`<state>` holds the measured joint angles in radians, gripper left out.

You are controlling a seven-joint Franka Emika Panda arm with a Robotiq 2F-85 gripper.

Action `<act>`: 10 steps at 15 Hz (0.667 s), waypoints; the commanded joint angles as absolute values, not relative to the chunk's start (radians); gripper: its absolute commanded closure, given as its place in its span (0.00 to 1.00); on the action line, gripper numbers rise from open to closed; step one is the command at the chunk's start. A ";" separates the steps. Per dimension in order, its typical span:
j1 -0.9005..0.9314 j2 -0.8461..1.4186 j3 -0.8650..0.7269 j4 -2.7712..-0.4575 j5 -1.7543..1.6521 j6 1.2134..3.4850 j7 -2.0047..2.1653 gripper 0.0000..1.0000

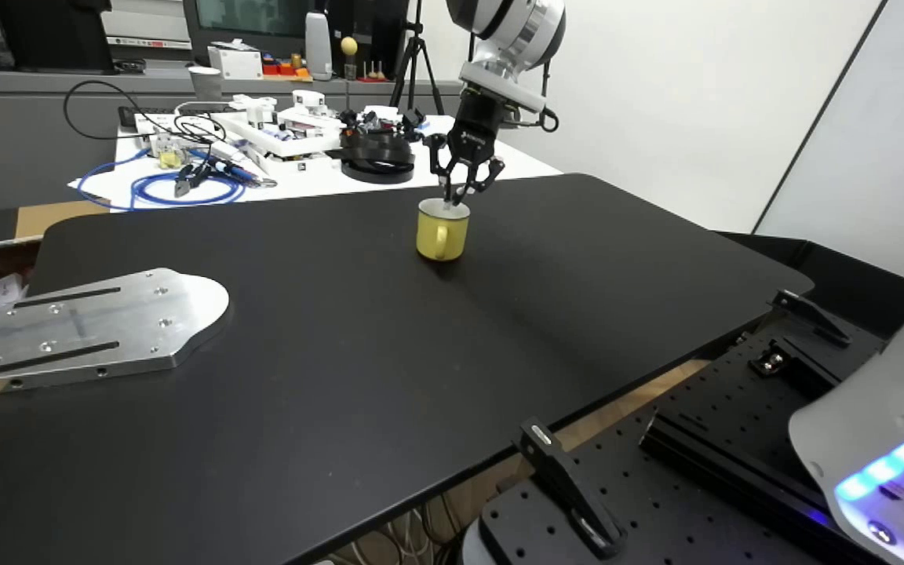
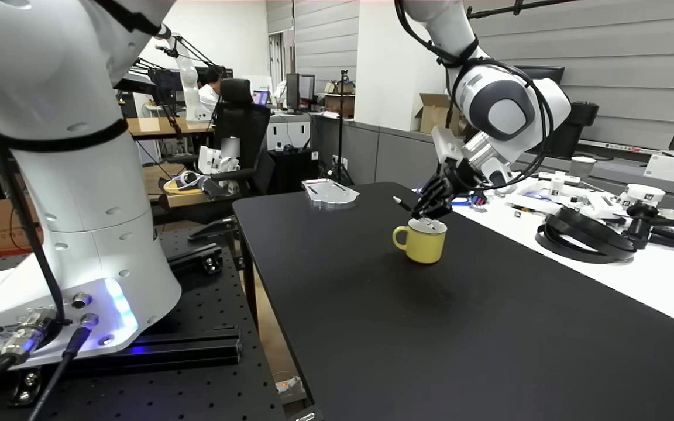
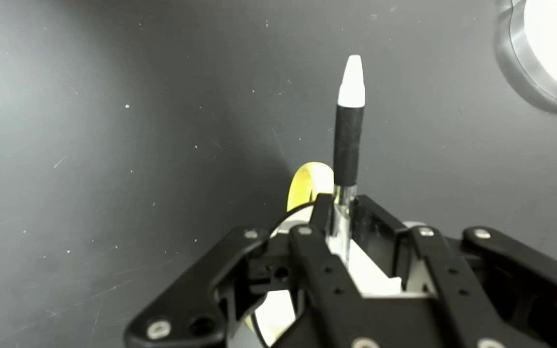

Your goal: Put the pen in the mug

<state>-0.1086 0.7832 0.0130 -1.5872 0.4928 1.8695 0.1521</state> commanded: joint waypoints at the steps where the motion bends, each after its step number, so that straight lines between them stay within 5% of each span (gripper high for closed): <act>1: -0.133 0.834 0.022 -1.534 0.518 1.869 0.155 0.95; 4: -0.129 0.845 0.020 -1.528 0.512 1.891 0.161 0.95; 6: -0.126 0.841 0.022 -1.526 0.508 1.899 0.162 0.56; 10: -0.121 0.812 0.026 -1.516 0.502 1.906 0.164 0.38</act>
<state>-0.1198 0.8315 0.0195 -1.5407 0.5075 1.9136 0.1502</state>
